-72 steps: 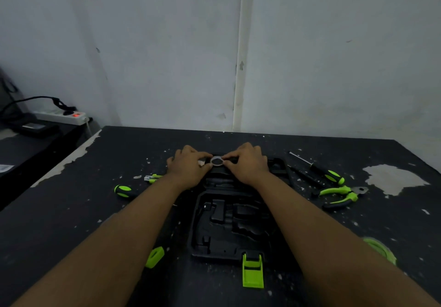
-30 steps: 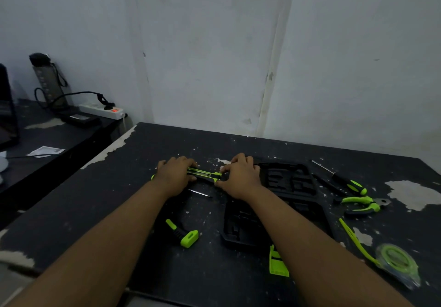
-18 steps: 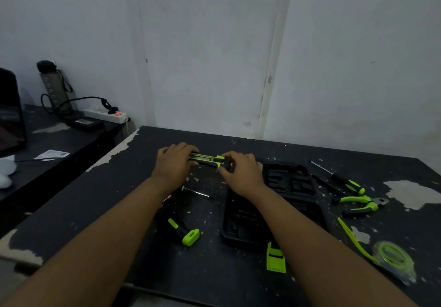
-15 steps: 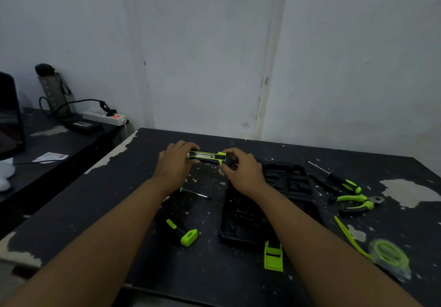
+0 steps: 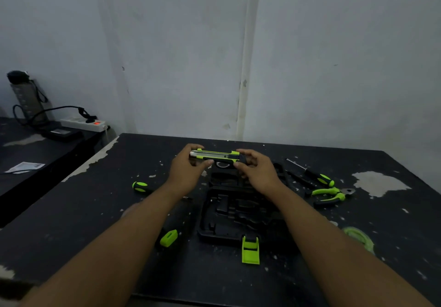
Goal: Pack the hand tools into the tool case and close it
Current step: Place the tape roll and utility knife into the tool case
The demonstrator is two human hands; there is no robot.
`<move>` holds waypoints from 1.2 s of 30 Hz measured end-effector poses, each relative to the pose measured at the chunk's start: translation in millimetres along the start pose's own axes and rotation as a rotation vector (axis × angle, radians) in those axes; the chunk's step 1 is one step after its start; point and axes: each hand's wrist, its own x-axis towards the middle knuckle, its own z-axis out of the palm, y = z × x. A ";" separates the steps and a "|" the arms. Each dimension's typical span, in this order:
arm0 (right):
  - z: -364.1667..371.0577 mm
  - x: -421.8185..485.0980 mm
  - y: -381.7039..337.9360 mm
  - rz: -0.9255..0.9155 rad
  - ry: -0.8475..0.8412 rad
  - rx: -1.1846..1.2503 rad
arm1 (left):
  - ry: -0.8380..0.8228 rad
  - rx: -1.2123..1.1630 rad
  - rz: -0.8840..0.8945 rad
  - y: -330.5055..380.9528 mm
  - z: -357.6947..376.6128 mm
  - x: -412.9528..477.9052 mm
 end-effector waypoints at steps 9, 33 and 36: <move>-50.2 3.7 27.1 0.060 0.062 -0.134 | -0.062 -0.033 -0.037 -9.3 48.5 9.3; -98.9 24.6 83.6 0.012 0.151 -0.457 | -0.188 0.247 0.033 -28.0 102.6 58.2; -98.6 25.0 86.1 0.013 0.165 -0.475 | -0.217 0.290 0.053 -28.3 101.4 63.2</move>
